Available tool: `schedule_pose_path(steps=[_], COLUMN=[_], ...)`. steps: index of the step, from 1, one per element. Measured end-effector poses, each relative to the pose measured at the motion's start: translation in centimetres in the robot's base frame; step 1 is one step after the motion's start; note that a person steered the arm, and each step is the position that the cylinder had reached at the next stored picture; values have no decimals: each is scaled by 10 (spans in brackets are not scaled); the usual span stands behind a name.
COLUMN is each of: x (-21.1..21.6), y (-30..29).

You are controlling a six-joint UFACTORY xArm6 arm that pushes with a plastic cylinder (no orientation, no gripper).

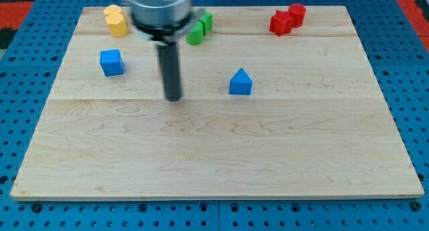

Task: Push the blue cube closer to the blue triangle

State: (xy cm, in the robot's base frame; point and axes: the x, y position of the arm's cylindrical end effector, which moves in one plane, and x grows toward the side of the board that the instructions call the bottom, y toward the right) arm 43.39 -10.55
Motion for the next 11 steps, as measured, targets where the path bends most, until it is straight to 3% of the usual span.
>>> schedule_pose_path(steps=[1,3,5,7,8,11], x=[-9,-82,-73,-94,-84,-73], y=[-85,-116,9,51,90,94])
